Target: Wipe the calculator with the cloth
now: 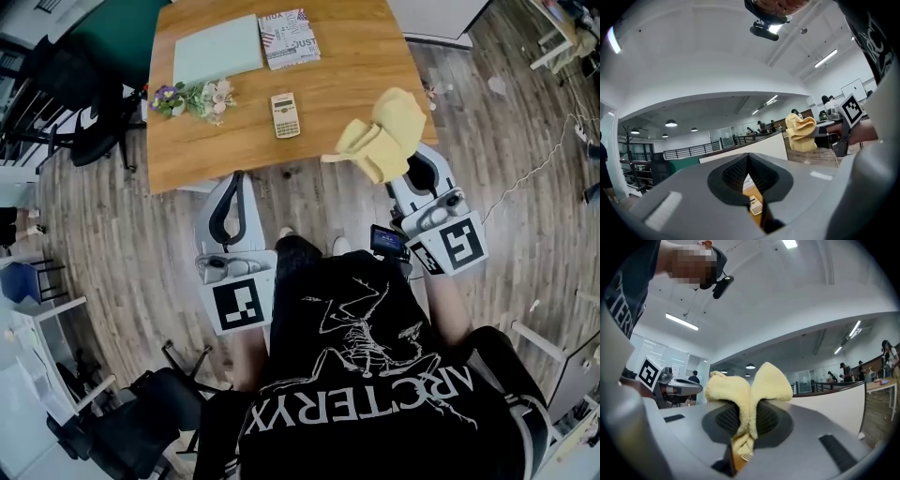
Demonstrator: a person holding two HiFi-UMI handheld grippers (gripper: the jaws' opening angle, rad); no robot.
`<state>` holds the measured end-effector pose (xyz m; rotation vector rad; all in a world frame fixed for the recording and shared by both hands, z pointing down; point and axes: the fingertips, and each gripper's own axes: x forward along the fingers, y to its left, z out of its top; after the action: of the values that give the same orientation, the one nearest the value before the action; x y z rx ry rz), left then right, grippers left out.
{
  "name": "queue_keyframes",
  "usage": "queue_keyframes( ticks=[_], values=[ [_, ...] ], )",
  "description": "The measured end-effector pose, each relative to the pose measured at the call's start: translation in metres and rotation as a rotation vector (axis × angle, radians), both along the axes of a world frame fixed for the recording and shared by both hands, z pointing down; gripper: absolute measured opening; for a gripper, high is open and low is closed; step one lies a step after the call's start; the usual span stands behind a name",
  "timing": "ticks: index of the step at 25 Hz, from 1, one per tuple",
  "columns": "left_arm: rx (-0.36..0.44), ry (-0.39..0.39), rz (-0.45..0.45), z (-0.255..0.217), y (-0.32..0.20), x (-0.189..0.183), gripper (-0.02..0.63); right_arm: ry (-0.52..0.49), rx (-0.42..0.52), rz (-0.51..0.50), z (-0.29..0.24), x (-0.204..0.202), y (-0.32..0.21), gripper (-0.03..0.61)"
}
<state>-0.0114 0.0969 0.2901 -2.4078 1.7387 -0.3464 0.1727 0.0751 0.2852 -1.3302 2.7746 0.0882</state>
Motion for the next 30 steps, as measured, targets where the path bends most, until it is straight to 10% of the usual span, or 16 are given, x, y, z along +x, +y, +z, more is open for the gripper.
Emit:
queue_keyframes(
  ticks=[20,30],
  values=[
    [-0.084,0.022,0.161,0.024,-0.201,-0.078,0.009,0.075,-0.096,0.051,0.029,-0.122,-0.191,0.054],
    [-0.132,0.014,0.172,0.039,-0.236,-0.094,0.009,0.299,-0.119,-0.012,0.061,-0.162,-0.234,0.054]
  ],
)
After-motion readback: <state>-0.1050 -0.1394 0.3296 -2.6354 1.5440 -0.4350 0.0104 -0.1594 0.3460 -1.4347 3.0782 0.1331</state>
